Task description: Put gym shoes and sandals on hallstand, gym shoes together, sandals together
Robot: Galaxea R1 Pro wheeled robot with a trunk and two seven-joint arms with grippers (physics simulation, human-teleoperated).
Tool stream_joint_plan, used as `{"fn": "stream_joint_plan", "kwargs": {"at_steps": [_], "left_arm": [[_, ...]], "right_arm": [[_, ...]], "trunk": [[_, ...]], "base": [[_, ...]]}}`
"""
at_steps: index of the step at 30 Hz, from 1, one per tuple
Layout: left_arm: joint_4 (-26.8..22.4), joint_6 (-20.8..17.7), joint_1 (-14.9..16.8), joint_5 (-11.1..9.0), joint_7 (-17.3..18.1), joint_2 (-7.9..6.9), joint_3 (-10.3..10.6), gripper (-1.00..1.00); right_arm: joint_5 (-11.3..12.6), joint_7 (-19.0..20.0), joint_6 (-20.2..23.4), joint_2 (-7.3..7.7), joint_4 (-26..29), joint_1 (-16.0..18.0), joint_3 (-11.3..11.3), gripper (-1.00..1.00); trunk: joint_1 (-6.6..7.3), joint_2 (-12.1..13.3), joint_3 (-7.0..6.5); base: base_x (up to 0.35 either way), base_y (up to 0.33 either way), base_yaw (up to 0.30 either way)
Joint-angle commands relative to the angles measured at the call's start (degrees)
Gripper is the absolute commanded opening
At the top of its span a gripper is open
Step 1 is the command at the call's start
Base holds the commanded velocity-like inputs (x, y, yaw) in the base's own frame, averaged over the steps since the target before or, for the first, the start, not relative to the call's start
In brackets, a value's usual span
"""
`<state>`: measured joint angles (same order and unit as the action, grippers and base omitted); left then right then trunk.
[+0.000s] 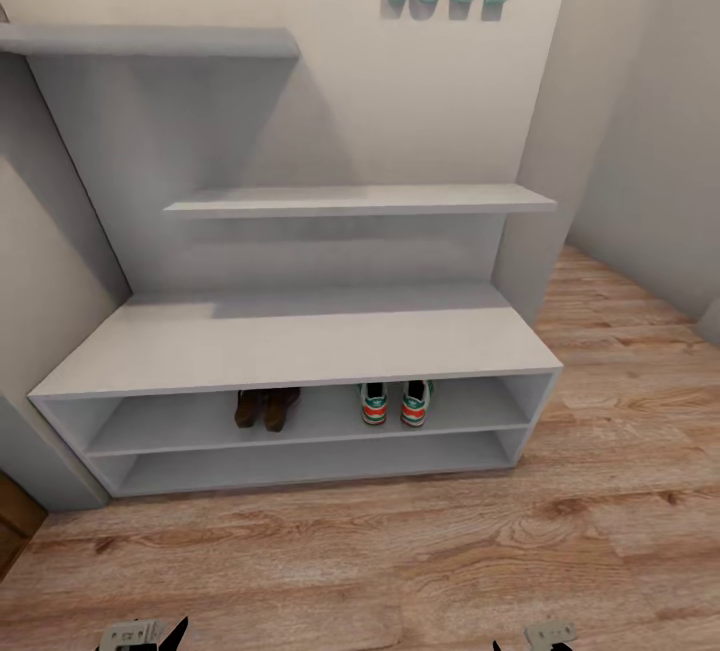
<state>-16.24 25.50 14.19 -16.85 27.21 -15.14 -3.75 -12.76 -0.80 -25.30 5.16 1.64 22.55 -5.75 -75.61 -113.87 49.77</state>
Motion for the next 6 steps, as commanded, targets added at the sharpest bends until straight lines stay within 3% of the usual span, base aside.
{"fn": "stream_joint_plan", "kwargs": {"at_steps": [1,6], "left_arm": [[0.1,-0.1,0.0,-0.2,0.6,0.02,-0.4,1.00],[0.1,-0.1,0.0,-0.2,0.6,0.02,-0.4,1.00]], "right_arm": [[-0.6,-0.1,-0.2,0.01,-0.1,0.0,-0.5,1.00],[-0.6,-0.1,-0.2,-0.03,-0.1,0.0,-0.5,1.00]], "trunk": [[0.01,0.0,0.05],[0.01,0.0,0.05]], "base": [[0.000,0.000,0.000],[0.000,0.000,0.000]]}}
